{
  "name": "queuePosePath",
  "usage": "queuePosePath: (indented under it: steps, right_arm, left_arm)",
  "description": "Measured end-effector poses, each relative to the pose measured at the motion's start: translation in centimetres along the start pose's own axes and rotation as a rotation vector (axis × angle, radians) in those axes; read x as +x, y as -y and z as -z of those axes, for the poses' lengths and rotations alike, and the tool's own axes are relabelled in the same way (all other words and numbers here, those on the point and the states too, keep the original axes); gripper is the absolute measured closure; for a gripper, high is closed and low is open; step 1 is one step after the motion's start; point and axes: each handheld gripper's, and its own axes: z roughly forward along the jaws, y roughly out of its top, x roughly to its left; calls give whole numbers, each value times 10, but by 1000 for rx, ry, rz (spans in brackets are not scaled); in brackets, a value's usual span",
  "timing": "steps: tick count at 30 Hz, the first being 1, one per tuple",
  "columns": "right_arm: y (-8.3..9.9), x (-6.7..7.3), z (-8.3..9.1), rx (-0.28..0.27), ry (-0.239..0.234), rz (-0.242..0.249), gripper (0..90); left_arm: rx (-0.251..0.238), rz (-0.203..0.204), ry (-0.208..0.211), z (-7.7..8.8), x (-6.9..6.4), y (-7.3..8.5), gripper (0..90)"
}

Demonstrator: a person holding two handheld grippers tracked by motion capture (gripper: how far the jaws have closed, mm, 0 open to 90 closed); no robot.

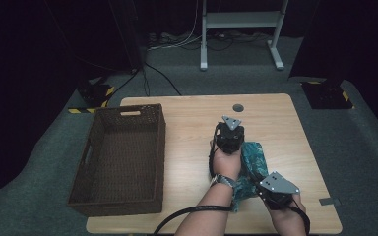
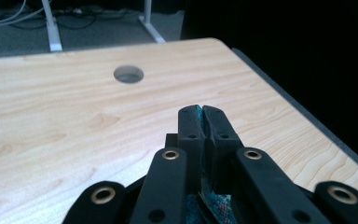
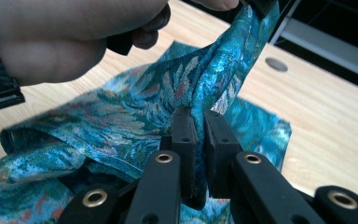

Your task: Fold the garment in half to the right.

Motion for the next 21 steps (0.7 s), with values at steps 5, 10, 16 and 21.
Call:
queuePosePath:
  steps: [5, 10, 16, 21]
  right_arm:
    - [10, -1, -6, 29, 1, -1, 840]
    - [20, -2, -13, 61, -16, -22, 824]
    - [30, -2, -17, 88, -21, -41, 822]
    - [34, -4, -17, 88, -34, -51, 814]
  left_arm:
    - [18, 0, -2, -9, -1, 8, 855]
    - [30, 30, 23, -19, -3, 17, 849]
    - [58, 17, 14, -27, -7, 27, 843]
    - [60, 6, 10, -29, -9, 27, 842]
